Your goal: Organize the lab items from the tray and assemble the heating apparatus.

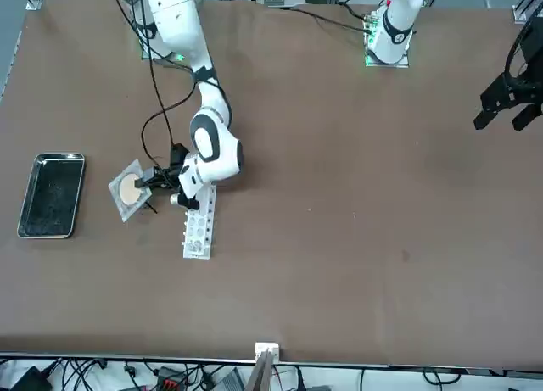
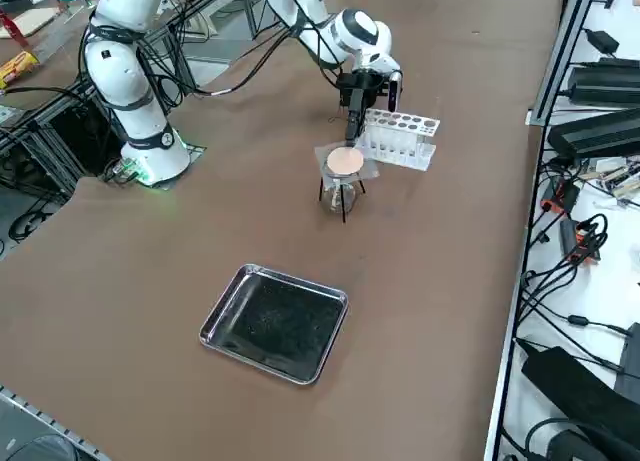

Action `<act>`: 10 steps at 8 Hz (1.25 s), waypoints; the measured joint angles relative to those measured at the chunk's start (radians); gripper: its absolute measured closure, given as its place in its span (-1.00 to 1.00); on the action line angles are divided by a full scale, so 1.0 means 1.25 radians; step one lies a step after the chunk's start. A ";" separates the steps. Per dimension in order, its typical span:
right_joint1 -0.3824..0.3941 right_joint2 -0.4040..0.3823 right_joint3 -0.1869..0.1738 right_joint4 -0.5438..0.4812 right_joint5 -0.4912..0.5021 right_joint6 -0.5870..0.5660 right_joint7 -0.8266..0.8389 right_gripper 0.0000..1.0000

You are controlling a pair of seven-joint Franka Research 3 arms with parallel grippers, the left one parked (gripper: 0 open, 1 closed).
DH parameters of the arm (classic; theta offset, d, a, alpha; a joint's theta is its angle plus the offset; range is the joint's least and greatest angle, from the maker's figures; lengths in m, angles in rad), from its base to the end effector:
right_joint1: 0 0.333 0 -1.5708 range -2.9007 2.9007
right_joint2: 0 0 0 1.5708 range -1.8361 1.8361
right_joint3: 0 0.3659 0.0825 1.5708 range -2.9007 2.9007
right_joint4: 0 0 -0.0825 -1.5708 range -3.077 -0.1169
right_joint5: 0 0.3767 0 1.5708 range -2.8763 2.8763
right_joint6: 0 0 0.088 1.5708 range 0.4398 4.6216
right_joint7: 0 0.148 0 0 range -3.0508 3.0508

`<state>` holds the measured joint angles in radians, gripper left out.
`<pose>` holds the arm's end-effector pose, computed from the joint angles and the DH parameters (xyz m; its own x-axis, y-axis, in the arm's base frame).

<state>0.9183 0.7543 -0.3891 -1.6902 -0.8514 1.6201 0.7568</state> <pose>0.5757 0.2455 0.2298 0.9866 0.1521 -0.0593 0.0972 -0.2553 0.9620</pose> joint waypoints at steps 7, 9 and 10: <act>-0.001 0.000 -0.001 0.001 0.023 0.001 0.000 -1.00; 0.000 -0.002 -0.002 0.007 0.071 0.003 0.000 -1.00; 0.002 -0.003 -0.002 0.013 0.092 0.004 0.000 -1.00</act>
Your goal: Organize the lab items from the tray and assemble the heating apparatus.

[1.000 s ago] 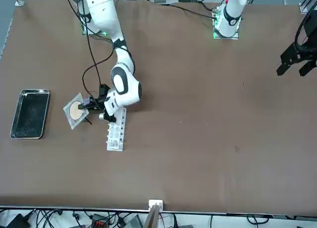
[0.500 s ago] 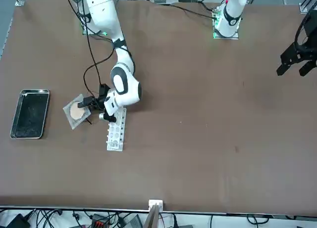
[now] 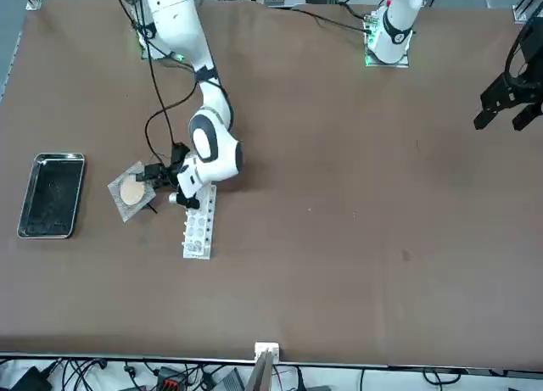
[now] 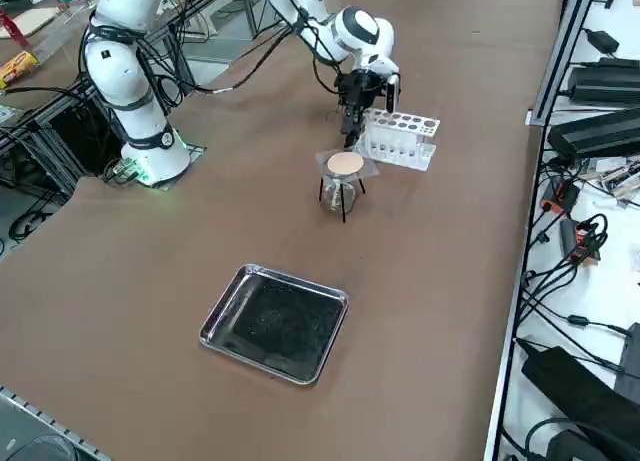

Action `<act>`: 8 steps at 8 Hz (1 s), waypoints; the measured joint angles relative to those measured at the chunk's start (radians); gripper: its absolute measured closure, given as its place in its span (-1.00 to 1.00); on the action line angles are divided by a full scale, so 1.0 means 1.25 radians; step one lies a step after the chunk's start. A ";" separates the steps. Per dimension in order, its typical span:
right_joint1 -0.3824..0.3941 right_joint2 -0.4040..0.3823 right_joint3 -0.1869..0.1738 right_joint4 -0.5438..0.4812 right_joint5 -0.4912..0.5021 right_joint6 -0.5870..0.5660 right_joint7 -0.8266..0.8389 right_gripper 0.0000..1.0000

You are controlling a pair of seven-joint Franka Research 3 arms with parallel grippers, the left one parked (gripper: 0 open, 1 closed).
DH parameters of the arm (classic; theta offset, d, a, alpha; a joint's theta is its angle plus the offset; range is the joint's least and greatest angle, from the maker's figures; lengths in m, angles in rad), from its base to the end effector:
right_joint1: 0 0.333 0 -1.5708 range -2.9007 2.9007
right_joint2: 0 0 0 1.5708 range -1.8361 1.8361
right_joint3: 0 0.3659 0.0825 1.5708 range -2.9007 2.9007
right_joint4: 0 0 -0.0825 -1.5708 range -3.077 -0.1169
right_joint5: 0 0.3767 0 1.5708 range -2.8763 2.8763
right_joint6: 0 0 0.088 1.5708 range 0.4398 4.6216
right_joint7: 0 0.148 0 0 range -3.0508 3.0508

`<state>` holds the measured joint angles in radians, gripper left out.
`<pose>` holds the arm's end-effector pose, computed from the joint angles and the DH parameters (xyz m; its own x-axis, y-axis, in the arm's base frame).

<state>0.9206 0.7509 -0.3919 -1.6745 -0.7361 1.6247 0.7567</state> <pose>0.5679 0.2530 0.2258 0.9947 0.0836 -0.0603 0.0858 -0.3476 0.9337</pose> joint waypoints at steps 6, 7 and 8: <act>0.000 -0.140 -0.006 0.040 0.141 -0.027 -0.118 -1.00; -0.007 -0.187 -0.013 0.041 0.157 -0.030 -0.154 -1.00; -0.024 -0.234 -0.017 0.042 0.173 -0.030 -0.195 -1.00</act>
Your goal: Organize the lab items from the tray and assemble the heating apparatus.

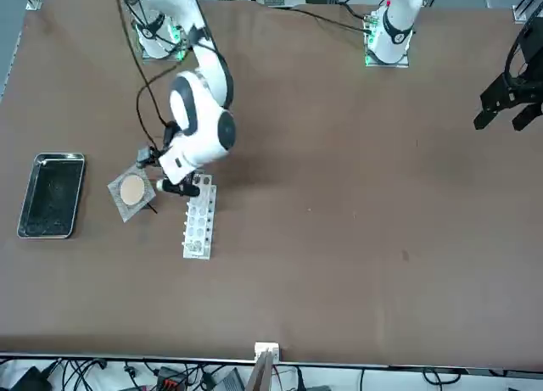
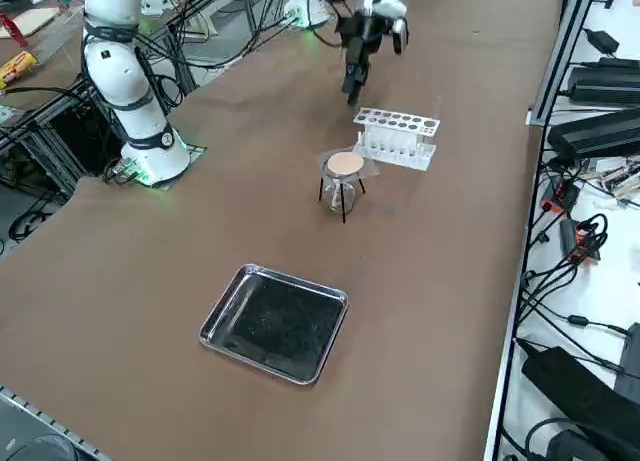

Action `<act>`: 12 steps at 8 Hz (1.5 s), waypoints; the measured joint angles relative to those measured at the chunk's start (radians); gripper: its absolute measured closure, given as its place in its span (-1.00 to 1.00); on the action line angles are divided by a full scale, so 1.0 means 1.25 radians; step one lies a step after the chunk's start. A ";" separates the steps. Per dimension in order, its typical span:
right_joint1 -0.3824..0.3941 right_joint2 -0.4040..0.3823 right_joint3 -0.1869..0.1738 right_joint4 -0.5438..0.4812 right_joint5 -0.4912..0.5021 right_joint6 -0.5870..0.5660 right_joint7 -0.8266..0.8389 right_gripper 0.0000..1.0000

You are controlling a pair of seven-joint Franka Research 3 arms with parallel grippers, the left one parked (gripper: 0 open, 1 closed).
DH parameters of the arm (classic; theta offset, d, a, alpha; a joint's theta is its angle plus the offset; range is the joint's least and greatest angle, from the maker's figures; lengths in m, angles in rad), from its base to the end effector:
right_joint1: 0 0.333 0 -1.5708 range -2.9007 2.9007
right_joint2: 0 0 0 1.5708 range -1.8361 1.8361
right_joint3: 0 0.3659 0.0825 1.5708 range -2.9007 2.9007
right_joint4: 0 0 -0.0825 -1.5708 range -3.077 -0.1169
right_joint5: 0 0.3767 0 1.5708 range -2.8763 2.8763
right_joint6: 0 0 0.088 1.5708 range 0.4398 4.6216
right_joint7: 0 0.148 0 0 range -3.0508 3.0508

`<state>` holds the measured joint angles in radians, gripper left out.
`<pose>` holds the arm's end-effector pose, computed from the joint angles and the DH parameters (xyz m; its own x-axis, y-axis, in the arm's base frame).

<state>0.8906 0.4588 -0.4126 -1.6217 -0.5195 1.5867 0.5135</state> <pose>0.5710 0.2514 0.3908 0.9940 0.0548 -0.0943 0.1064 -0.6765 0.7287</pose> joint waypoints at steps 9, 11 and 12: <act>-0.291 -0.176 -0.005 0.047 0.307 0.065 -0.320 -1.00; -0.353 -0.176 -0.005 0.071 0.369 0.070 -0.391 -1.00; -0.378 -0.176 -0.005 0.083 0.395 0.074 -0.409 -1.00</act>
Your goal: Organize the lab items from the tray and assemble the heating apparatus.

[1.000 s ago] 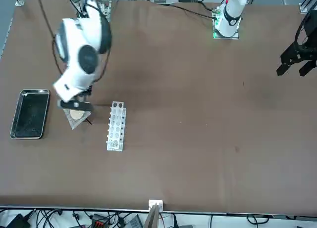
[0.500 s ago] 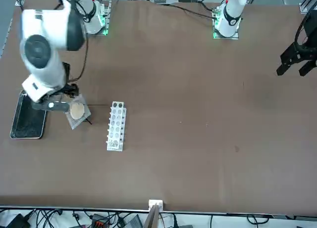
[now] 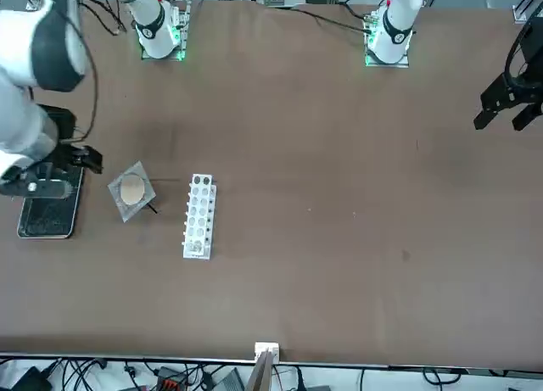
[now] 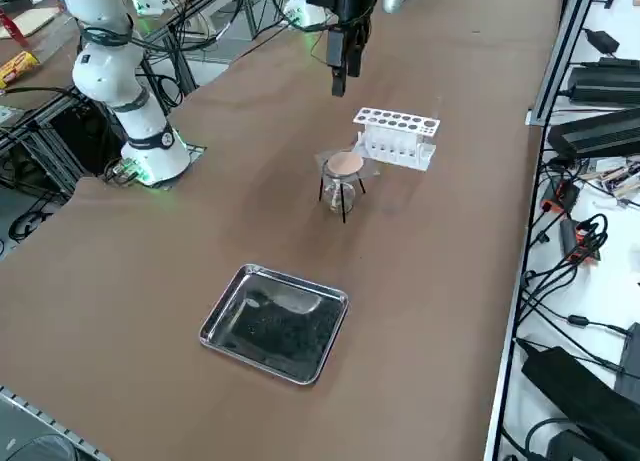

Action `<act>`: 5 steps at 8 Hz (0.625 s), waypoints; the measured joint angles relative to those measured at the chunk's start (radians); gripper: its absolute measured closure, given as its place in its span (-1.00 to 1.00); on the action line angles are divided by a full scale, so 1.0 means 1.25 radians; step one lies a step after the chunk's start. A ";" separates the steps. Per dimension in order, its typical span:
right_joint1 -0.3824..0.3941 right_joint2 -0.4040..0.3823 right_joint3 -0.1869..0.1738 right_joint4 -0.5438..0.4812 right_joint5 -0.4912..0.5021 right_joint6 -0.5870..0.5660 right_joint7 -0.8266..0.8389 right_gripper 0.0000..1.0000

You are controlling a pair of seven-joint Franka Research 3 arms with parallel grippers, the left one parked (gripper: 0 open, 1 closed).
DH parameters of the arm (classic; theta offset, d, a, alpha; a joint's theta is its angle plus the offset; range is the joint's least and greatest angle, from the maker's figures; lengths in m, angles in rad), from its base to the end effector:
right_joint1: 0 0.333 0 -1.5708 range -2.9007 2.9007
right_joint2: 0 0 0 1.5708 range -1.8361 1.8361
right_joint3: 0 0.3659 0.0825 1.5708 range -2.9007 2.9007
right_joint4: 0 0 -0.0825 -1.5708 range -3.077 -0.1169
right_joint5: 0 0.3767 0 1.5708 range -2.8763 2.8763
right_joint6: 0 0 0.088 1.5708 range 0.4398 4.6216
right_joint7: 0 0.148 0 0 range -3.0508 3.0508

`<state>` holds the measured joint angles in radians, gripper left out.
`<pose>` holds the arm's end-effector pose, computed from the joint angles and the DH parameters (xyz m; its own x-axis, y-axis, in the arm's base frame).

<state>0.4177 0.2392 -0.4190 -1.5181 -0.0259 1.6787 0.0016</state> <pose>0.6243 0.0221 0.5377 0.9983 0.0049 -0.0584 0.0120 -0.9925 0.1219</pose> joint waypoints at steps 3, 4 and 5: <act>-0.059 -0.012 0.001 0.024 0.059 0.000 -0.047 -1.00; -0.069 -0.031 0.002 0.025 0.062 -0.001 -0.049 -1.00; -0.075 -0.051 0.006 0.025 0.064 -0.003 -0.050 -1.00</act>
<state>0.3244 0.1750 -0.4115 -1.4871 0.0541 1.6750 -0.0610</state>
